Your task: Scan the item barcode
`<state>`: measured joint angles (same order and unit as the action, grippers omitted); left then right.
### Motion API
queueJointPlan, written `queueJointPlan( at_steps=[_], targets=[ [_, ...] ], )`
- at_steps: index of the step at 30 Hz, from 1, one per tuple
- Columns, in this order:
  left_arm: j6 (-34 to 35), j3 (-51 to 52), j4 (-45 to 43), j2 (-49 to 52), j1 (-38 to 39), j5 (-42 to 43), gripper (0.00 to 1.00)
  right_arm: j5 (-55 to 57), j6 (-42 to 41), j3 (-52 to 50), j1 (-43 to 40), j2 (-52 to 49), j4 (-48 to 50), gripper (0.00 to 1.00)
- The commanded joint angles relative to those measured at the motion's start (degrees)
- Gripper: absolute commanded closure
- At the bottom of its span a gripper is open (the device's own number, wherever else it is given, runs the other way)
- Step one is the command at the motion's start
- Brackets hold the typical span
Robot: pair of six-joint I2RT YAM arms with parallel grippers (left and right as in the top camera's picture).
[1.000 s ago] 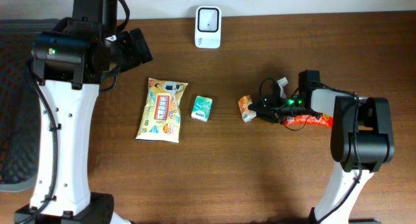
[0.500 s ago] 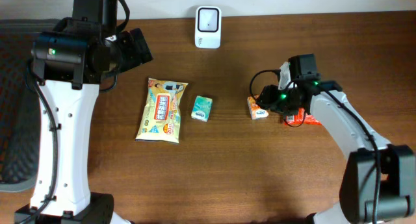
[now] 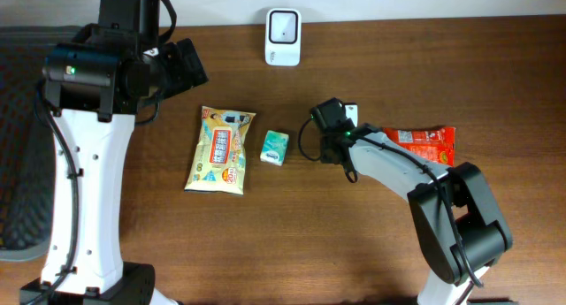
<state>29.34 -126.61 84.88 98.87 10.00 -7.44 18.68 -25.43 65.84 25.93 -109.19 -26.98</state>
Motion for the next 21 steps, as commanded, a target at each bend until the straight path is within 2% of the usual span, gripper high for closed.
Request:
queueJointPlan(
  at_steps=[1,2,5,7,9,12,14,18,21],
  targets=[
    [-0.52,-0.17,0.09,-0.22,-0.04,0.17,0.01,0.33,-0.59,0.85,0.2,-1.42,-0.74,0.96],
    [-0.52,-0.17,0.09,-0.22,-0.04,0.17,0.01,-1.38,-0.59,1.88,0.15,-1.14,-1.6,0.96],
    [-0.52,-0.17,0.07,-0.22,-0.04,0.15,0.01,-16.02,0.44,9.18,-2.03,0.61,-7.56,0.96],
    [-0.52,-0.17,0.09,-0.22,-0.04,0.17,0.01,-41.11,6.12,13.27,-6.36,1.57,-9.07,0.96],
    [-0.52,-0.17,0.09,-0.22,-0.04,0.15,0.01,-59.14,6.19,13.03,-12.57,0.68,-8.76,0.96],
    [-0.52,-0.17,0.07,-0.22,-0.04,0.17,0.01,-71.23,5.14,7.08,-17.62,-3.32,-3.48,0.96],
    [-0.52,-0.17,0.09,-0.22,-0.04,0.17,0.01,-70.36,0.26,3.82,-20.11,-6.43,-0.15,0.96],
    [-0.52,-0.17,0.09,-0.22,-0.04,0.17,0.01,-63.34,-0.55,2.25,-26.14,-8.61,-2.93,0.96],
    [-0.52,-0.17,0.09,-0.22,-0.04,0.17,0.01,-58.07,4.22,4.5,-28.22,-5.64,-9.9,0.8]
  ],
)
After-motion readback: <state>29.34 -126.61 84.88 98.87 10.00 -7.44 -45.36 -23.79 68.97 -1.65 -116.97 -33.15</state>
